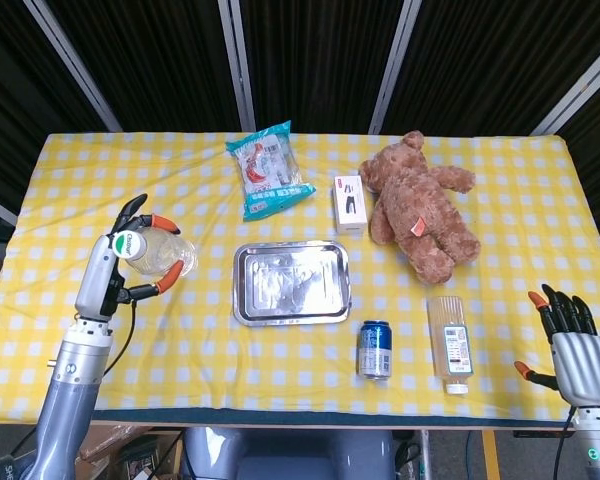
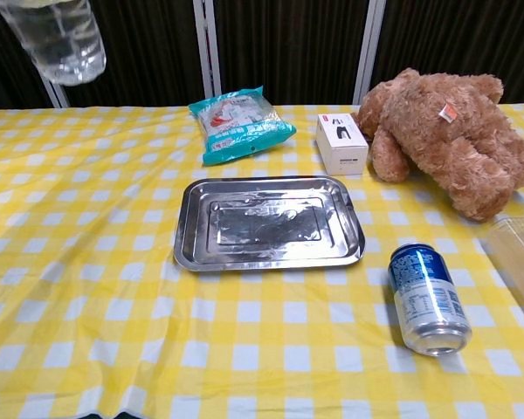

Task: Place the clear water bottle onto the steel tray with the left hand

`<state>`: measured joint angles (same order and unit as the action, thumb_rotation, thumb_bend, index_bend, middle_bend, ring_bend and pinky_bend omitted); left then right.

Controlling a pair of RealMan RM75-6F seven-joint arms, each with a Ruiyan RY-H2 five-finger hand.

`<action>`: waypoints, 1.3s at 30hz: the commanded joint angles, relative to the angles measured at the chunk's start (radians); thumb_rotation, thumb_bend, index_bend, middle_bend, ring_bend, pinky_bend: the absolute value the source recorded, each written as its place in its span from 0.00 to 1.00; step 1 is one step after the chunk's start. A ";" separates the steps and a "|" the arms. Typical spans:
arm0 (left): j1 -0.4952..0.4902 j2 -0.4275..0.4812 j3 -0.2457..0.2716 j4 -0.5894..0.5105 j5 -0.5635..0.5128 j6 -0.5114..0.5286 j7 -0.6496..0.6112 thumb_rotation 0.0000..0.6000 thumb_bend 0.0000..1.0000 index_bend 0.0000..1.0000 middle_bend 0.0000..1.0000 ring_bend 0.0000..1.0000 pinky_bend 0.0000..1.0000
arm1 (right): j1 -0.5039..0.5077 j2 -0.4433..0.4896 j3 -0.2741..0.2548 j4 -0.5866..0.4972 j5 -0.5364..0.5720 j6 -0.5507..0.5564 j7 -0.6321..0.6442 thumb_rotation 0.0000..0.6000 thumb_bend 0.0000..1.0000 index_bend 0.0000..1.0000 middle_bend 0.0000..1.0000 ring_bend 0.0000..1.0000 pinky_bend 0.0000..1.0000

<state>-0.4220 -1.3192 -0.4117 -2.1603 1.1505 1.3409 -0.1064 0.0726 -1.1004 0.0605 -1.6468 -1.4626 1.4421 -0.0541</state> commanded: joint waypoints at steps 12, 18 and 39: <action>-0.069 -0.235 0.073 0.364 -0.064 -0.142 -0.144 1.00 0.47 0.59 0.53 0.06 0.04 | 0.005 0.000 0.003 0.009 0.011 -0.012 0.004 1.00 0.05 0.10 0.00 0.00 0.00; -0.154 -0.333 0.033 0.322 -0.101 -0.153 -0.040 1.00 0.47 0.59 0.53 0.06 0.04 | 0.008 -0.002 0.002 0.004 0.005 -0.011 -0.003 1.00 0.05 0.10 0.00 0.00 0.00; -0.030 -0.125 0.047 0.144 -0.069 -0.057 -0.031 1.00 0.47 0.59 0.53 0.06 0.04 | 0.000 0.004 -0.005 -0.003 -0.011 0.003 0.002 1.00 0.05 0.10 0.00 0.00 0.00</action>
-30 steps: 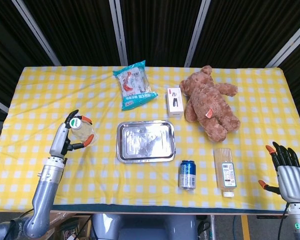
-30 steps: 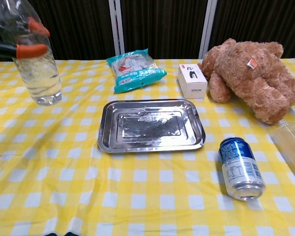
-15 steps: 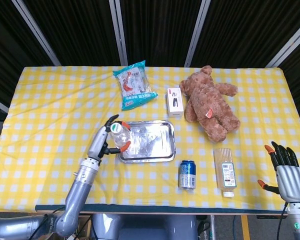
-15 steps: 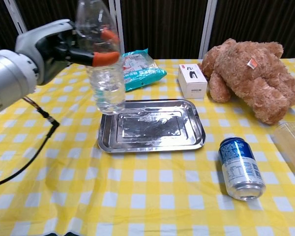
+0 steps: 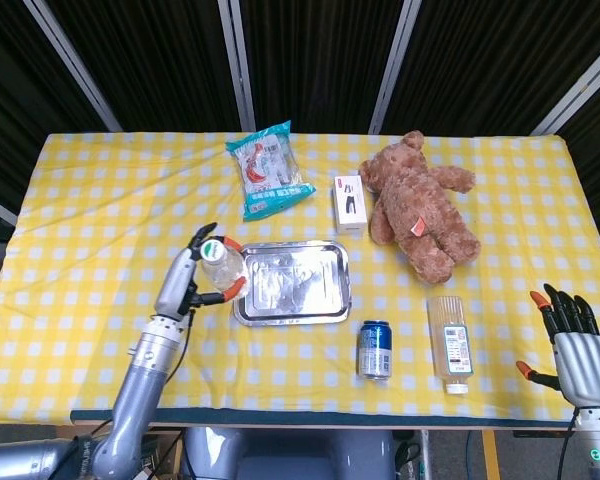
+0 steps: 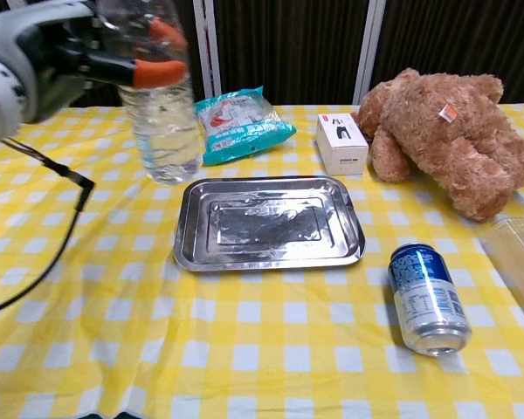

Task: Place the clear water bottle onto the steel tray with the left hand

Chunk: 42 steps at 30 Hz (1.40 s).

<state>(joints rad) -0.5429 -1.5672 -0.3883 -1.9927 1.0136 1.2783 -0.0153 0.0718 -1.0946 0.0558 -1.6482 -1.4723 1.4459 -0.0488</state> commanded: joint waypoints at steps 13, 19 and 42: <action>0.180 0.296 0.026 0.162 0.121 -0.107 -0.466 1.00 0.47 0.59 0.53 0.06 0.04 | 0.018 -0.025 0.000 -0.003 0.011 -0.031 -0.049 1.00 0.05 0.10 0.00 0.00 0.00; 0.126 0.225 0.035 0.162 0.114 -0.123 -0.388 1.00 0.48 0.59 0.53 0.06 0.04 | 0.022 -0.027 0.004 -0.001 0.019 -0.035 -0.049 1.00 0.05 0.10 0.00 0.00 0.00; -0.210 -0.313 -0.044 0.411 -0.081 -0.149 -0.007 1.00 0.48 0.59 0.54 0.06 0.04 | 0.018 -0.014 0.007 0.019 0.032 -0.035 -0.005 1.00 0.05 0.10 0.00 0.00 0.00</action>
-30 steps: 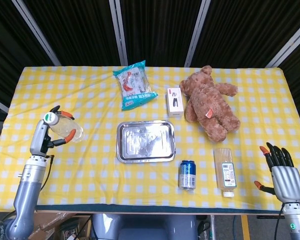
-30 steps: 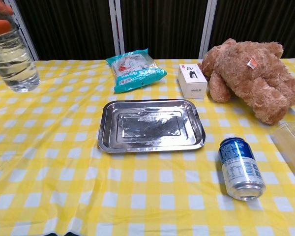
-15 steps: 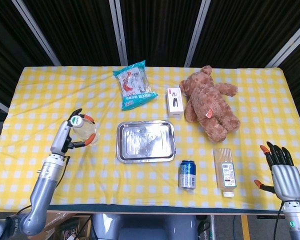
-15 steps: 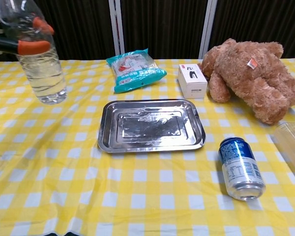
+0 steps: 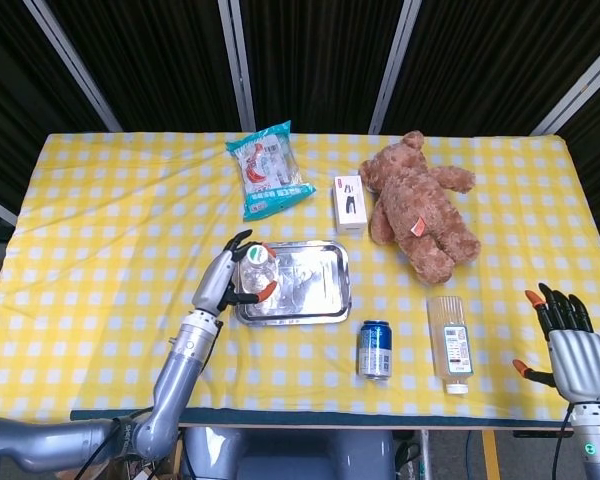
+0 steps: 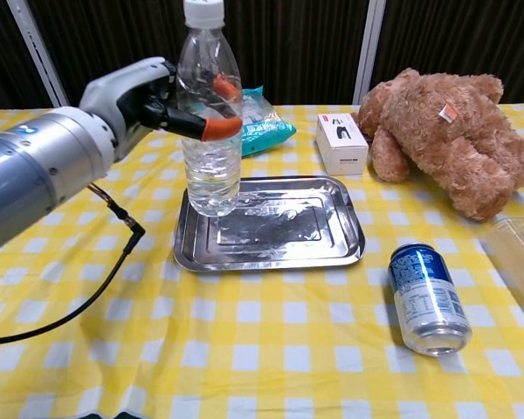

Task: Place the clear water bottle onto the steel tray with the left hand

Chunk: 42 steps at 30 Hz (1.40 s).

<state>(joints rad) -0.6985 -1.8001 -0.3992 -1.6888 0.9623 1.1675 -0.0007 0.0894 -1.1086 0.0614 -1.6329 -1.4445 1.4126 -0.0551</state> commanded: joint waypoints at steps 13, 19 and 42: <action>-0.116 -0.196 -0.070 0.339 -0.021 -0.096 -0.106 1.00 0.48 0.60 0.54 0.06 0.04 | 0.004 0.000 0.006 0.020 0.020 -0.016 0.025 1.00 0.05 0.10 0.00 0.00 0.00; -0.111 -0.209 -0.058 0.352 -0.002 -0.096 -0.118 1.00 0.48 0.60 0.54 0.06 0.04 | 0.002 0.003 0.006 0.016 0.017 -0.010 0.030 1.00 0.05 0.10 0.00 0.00 0.00; -0.083 -0.162 -0.011 0.341 -0.012 -0.172 -0.083 1.00 0.31 0.33 0.25 0.00 0.00 | 0.001 0.007 0.003 0.014 0.009 -0.007 0.041 1.00 0.05 0.10 0.00 0.00 0.00</action>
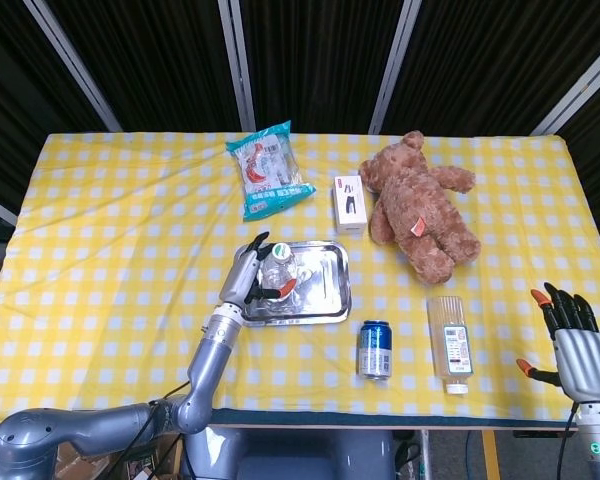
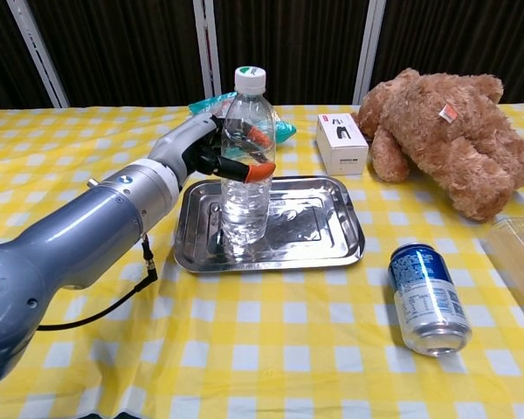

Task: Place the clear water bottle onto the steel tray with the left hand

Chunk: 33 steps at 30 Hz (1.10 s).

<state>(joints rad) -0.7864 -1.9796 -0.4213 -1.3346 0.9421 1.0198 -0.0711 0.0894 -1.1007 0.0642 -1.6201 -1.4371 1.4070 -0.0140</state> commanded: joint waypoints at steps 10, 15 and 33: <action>0.047 0.117 0.047 -0.076 0.083 -0.056 -0.072 1.00 0.15 0.10 0.04 0.00 0.00 | 0.001 0.000 -0.001 -0.004 0.000 -0.003 0.000 1.00 0.05 0.10 0.00 0.00 0.00; 0.074 0.173 0.062 -0.119 0.105 -0.064 -0.105 1.00 0.15 0.06 0.02 0.00 0.00 | 0.001 -0.001 -0.002 -0.011 0.000 -0.002 -0.010 1.00 0.05 0.10 0.00 0.00 0.00; 0.480 0.755 0.342 -0.512 0.352 0.357 0.136 1.00 0.27 0.15 0.05 0.00 0.00 | -0.004 0.003 -0.011 -0.030 -0.031 0.018 -0.017 1.00 0.05 0.10 0.00 0.00 0.00</action>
<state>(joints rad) -0.4513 -1.3359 -0.1822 -1.7919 1.1935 1.1935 -0.0010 0.0849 -1.0989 0.0551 -1.6475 -1.4619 1.4215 -0.0284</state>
